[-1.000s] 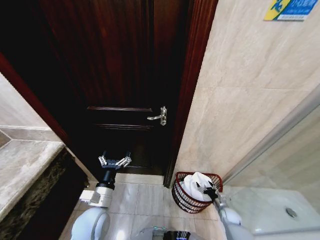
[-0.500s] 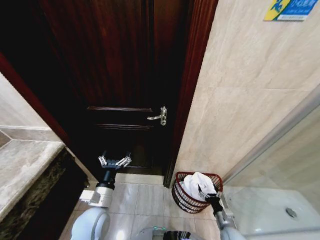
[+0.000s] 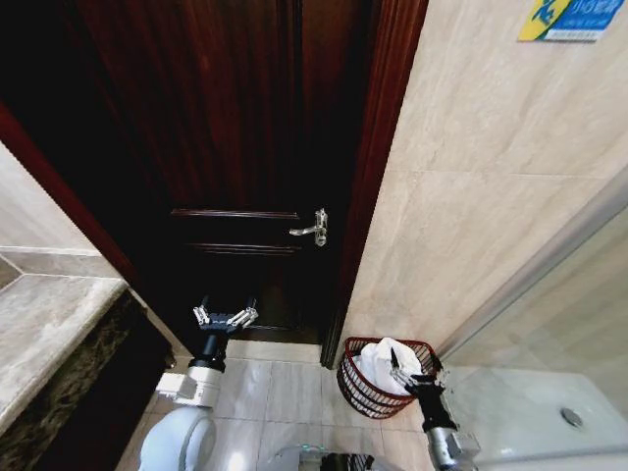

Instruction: Discard the used towel into the hamper.

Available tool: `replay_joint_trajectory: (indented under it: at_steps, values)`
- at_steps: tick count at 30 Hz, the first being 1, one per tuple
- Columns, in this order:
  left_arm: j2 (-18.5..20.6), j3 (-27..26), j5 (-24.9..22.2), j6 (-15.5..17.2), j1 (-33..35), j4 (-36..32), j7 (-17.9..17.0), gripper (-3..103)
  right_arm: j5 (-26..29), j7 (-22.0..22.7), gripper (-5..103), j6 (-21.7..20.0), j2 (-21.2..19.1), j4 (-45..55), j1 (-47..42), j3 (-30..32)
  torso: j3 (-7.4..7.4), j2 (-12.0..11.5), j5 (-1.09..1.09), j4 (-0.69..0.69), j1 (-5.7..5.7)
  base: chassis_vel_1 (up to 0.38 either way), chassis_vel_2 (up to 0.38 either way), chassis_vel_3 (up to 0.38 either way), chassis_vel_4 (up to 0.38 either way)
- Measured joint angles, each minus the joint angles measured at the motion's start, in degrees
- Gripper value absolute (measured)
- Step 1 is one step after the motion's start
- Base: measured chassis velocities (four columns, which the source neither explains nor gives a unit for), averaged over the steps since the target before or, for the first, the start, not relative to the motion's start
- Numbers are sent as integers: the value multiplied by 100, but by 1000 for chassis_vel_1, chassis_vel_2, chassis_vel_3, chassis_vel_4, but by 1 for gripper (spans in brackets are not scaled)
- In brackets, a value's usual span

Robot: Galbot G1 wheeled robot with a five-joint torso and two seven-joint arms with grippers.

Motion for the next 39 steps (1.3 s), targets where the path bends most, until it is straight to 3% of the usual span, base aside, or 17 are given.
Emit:
replay_joint_trajectory:
  at_steps: [18,39]
  values:
    - [0,0,0,0,0,0,0,100,-38,157,100,-362,66,1485,-244,-105,0,1,0,0,0,0,0,0,0]
    - [0,0,0,0,0,0,0,100,-32,205,100,-367,65,1501,-228,-105,0,1,0,0,0,0,0,0,0]
